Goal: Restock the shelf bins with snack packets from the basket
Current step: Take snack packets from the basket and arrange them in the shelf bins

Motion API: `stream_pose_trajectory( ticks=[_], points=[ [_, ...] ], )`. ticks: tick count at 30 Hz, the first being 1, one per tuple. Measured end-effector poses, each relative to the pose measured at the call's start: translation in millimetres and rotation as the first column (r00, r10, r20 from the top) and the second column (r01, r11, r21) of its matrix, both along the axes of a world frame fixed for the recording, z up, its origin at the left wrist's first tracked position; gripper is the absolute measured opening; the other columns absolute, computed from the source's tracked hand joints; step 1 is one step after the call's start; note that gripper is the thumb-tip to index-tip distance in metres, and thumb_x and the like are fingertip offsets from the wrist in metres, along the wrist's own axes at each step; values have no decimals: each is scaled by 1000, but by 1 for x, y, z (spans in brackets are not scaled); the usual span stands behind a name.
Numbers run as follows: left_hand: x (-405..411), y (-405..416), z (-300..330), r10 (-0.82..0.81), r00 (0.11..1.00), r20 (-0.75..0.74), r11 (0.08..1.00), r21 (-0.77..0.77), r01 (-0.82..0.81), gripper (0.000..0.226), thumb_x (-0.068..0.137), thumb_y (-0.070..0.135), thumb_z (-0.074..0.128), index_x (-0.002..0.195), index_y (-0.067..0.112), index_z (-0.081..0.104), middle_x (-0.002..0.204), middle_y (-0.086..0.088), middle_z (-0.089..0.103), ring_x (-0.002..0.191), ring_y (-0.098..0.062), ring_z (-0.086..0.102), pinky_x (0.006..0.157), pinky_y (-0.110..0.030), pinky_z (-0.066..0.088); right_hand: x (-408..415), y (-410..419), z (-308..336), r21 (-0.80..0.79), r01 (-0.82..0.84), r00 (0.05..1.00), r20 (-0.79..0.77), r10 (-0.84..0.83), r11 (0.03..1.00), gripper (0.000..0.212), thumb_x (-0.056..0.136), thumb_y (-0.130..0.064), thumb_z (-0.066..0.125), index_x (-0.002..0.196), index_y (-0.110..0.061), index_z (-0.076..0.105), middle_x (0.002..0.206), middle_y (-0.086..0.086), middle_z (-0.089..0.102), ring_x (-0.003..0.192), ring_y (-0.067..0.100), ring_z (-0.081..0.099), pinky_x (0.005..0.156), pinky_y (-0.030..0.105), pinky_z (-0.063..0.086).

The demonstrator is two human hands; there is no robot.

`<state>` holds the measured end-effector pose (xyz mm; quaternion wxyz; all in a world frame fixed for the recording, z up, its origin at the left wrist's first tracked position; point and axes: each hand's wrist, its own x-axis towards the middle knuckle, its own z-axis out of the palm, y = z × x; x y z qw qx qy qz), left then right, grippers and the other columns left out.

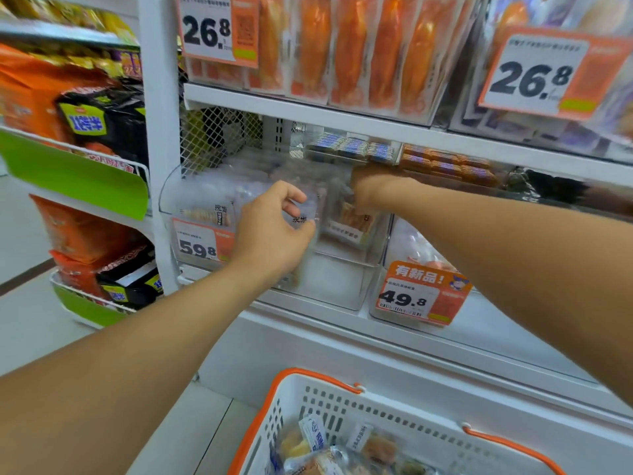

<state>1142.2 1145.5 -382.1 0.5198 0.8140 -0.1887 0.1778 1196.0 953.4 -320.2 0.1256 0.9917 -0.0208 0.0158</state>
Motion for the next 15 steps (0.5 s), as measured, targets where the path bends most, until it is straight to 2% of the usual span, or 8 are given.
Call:
stream_pose_trajectory(
  ticks=[3,7,11,15],
  points=[
    [1,0,-1,-3,1000,16,1000,17,3,22,83,20,73,98,28,60,87,8,63,69,-17,62,73,-36,54,15,-9,-3,-43,48,998,31,-47,998,20,92,-6,58,111,-3,62,90,9,55,75,23,54,70,33,48],
    [2,-1,-3,-19,999,33,999,36,18,20,84,20,71,99,27,60,88,8,62,66,-21,61,71,-39,55,27,-17,-6,-109,39,998,63,-32,993,22,93,-8,60,115,-4,61,97,9,58,83,26,57,77,35,54],
    [4,0,-5,-31,998,50,999,43,29,18,83,21,72,96,28,60,83,8,60,62,-15,56,68,-38,54,31,-20,-10,-109,33,996,82,-25,993,23,91,-13,64,113,-6,62,98,9,63,85,27,61,83,39,58],
    [2,-1,-3,-43,994,100,998,56,38,16,82,21,73,90,25,61,71,7,50,54,-6,43,56,-28,40,32,-21,-10,-72,25,992,126,-15,997,21,87,-17,69,104,-5,64,90,9,62,80,26,61,73,36,57]
  ],
)
